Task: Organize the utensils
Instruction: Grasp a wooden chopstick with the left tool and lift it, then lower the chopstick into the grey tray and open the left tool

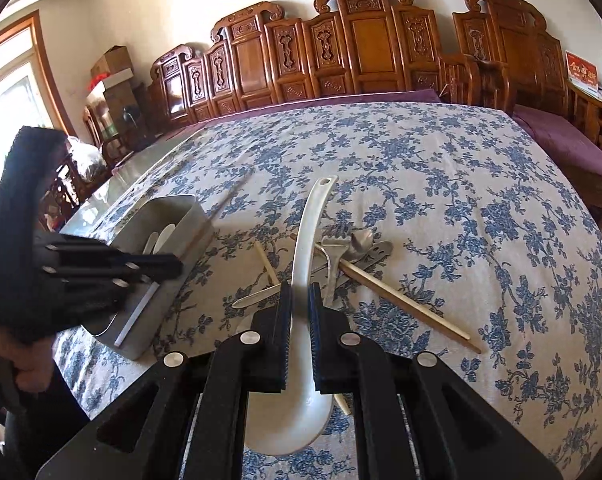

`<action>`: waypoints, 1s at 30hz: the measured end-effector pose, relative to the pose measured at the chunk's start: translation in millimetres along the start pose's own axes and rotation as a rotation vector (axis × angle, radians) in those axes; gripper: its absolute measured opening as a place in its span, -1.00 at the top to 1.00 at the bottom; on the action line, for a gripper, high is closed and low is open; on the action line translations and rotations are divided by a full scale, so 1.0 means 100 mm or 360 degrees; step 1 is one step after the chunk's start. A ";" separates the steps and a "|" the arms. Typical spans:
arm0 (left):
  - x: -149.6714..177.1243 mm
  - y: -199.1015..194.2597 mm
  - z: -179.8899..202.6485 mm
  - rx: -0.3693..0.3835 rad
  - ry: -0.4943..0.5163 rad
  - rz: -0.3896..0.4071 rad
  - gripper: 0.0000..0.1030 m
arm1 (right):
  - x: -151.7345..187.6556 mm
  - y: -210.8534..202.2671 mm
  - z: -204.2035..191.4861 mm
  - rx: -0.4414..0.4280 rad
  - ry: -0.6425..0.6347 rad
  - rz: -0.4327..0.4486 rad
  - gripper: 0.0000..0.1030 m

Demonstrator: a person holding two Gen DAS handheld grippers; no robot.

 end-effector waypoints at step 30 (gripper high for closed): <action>0.30 0.09 -0.94 -0.0123 -0.0192 0.0072 0.92 | 0.01 0.31 -0.33 -0.0044 -0.0076 -0.0048 0.81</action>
Point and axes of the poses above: each gripper's, at about its wrist camera, not at the fingertips, and y roughly the way its jaws point, z to its right, x to its underside, the point moved 1 cm from there along y, roughly the way its jaws point, and after that the axes turned 13 degrees about -x, right-handed, at the moved point
